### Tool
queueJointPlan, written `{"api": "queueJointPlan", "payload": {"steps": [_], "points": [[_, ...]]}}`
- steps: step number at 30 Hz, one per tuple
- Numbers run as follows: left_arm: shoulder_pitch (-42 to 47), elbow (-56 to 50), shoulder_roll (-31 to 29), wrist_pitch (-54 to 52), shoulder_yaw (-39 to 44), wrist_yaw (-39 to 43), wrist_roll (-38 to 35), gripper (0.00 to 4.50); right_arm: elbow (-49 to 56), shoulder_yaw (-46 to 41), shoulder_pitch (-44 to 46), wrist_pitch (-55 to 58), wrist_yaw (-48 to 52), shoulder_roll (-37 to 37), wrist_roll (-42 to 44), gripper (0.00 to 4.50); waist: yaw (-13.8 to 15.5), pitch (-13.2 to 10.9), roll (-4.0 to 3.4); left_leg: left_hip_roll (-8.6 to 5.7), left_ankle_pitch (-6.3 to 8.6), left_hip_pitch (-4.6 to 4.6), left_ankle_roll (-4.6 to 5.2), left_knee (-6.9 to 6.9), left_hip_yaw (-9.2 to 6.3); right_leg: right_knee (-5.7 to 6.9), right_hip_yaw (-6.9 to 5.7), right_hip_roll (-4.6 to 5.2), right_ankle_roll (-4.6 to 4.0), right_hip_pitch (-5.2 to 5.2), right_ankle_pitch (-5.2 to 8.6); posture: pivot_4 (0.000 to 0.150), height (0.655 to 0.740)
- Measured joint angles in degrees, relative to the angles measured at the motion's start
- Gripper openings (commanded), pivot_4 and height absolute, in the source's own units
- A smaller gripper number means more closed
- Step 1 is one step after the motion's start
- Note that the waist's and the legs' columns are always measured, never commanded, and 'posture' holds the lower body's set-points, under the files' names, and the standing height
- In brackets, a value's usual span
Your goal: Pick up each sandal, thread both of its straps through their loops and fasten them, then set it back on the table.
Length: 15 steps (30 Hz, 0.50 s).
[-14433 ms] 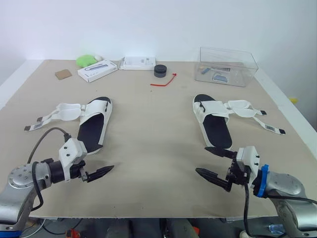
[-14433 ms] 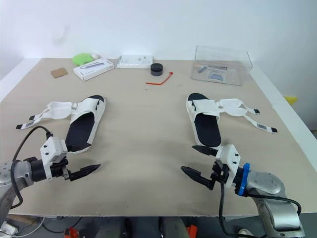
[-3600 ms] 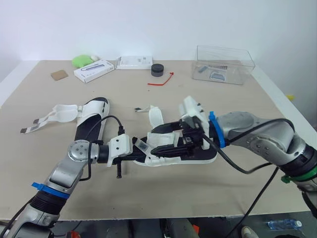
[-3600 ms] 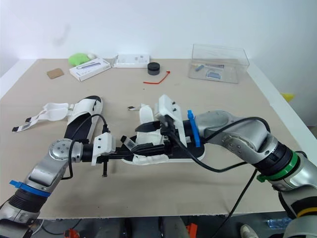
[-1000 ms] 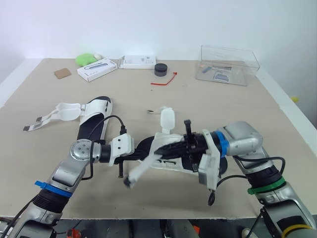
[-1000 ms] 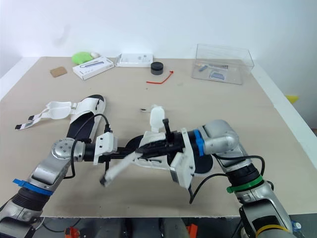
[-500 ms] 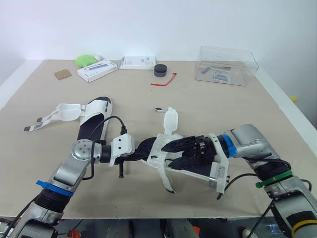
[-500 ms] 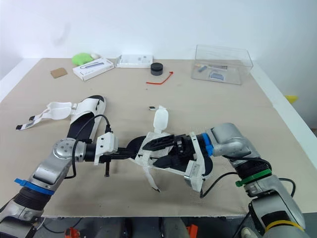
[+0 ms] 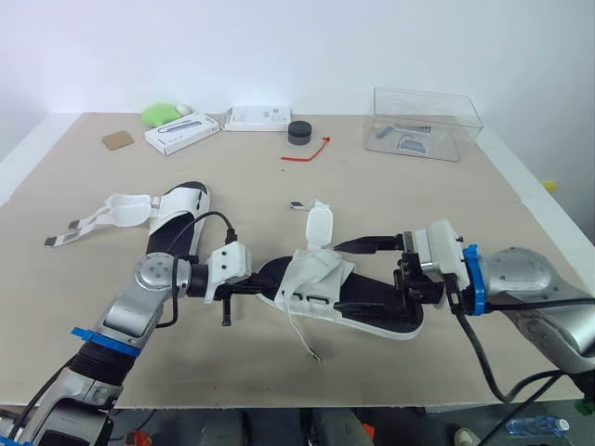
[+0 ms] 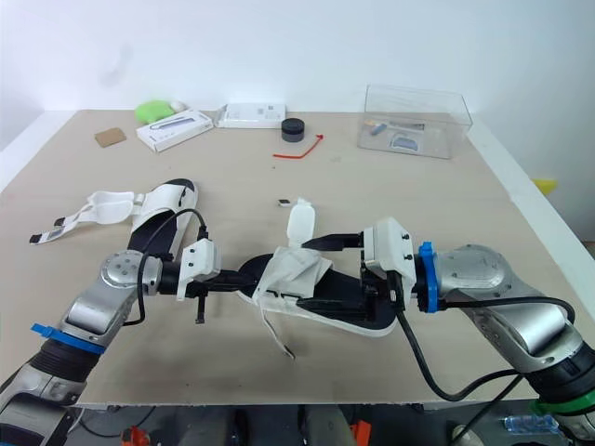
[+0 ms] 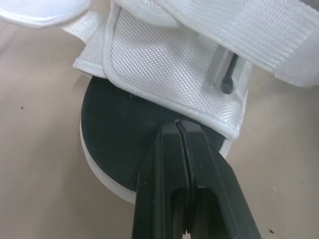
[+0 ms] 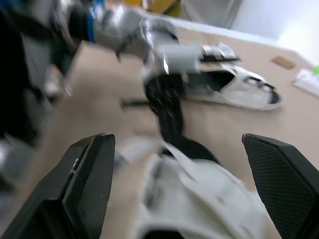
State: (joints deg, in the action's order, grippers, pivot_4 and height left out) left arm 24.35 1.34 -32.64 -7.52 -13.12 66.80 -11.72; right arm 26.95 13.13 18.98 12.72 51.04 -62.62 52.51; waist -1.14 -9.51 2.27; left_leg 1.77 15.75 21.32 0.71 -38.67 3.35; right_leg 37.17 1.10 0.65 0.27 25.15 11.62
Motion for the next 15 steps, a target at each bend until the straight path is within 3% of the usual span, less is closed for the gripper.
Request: {"api": "queueJointPlan", "payload": {"steps": [3, 6, 15], "points": [[1.0, 1.8, 0.5, 0.3, -0.1, 0.0, 0.1, 0.0, 3.7, -0.2, -1.0, 13.5, -1.1, -1.8, 7.5, 4.38, 0.0, 0.0, 0.0, -0.01, -0.01, 0.07, 0.0, -0.02, -0.05, 0.0, 0.0, -0.11, 0.0, 0.02, 0.0, 0.15, 0.74], [3.2, 3.7, 1.3, 1.4, 0.0, -0.3, 0.5, 0.0, 4.4, 0.2, -1.1, 25.2, -1.1, -3.4, 9.8, 4.38, 0.0, 0.0, 0.02, -0.03, -0.01, 0.12, 0.0, -0.03, -0.03, -0.06, 0.01, -0.07, 0.06, 0.03, -0.02, 0.15, 0.74], [4.1, 5.0, 2.0, 2.6, 0.0, -0.6, 0.7, 0.0, 1.7, 0.7, -2.8, 33.4, 1.2, 1.3, 2.8, 4.38, 0.0, 0.0, 0.03, -0.05, 0.0, 0.22, 0.01, -0.03, -0.06, -0.1, 0.0, -0.09, 0.15, 0.09, 0.03, 0.15, 0.74]]}}
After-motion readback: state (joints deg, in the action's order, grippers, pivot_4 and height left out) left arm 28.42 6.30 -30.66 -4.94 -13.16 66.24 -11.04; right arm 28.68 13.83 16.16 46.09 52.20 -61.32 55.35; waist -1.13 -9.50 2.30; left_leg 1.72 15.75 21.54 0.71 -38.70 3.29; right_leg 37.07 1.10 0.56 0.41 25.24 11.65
